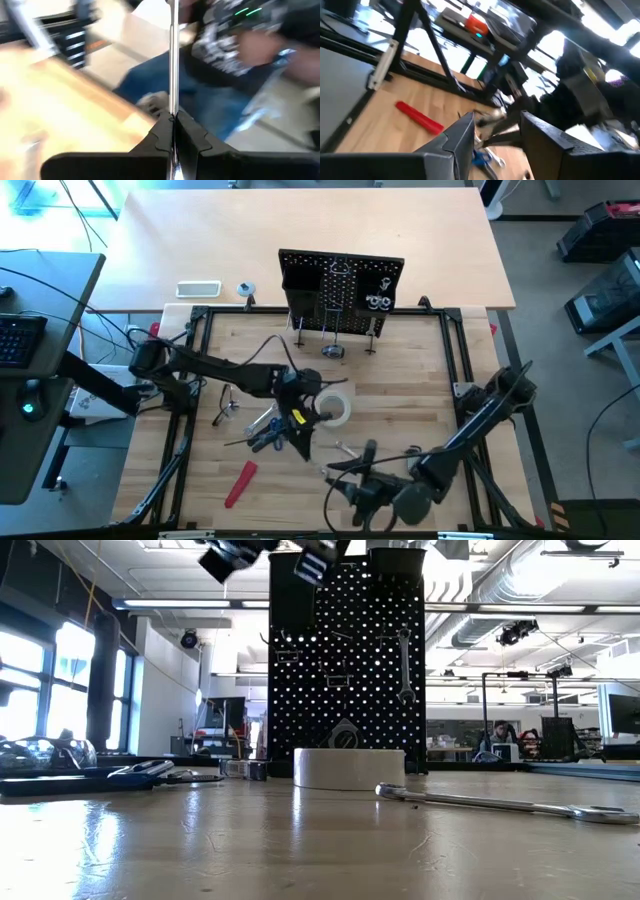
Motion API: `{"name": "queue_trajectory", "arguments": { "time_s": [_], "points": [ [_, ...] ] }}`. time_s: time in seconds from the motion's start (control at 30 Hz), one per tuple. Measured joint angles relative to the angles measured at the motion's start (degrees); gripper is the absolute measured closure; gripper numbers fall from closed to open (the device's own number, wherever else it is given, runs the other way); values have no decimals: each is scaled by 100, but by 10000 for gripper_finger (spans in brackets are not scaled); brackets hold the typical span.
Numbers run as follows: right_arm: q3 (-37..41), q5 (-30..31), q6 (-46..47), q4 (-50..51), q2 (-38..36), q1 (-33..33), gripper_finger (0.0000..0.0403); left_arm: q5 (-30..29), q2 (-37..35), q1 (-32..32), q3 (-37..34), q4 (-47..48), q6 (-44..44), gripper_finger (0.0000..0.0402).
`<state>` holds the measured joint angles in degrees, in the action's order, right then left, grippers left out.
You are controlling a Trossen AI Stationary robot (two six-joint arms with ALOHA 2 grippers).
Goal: Hang tools onto peg board
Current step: Hang the silver wrench on the peg board
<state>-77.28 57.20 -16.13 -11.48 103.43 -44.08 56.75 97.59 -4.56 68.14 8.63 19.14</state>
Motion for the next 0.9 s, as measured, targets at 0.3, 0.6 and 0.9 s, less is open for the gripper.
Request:
{"name": "queue_trajectory", "arguments": {
  "time_s": [0.3,0.6,0.9],
  "points": [
    [0,1126,1802,1864,-15,-339,252,-3280,-1004,-101,-2,778,544,402],
    [37,1593,5613,4514,-15,-217,252,-8069,-1294,-336,-2,751,669,402],
    [192,3286,10928,7055,3,84,252,-10301,-573,-427,-2,370,1017,402]
  ]
}}
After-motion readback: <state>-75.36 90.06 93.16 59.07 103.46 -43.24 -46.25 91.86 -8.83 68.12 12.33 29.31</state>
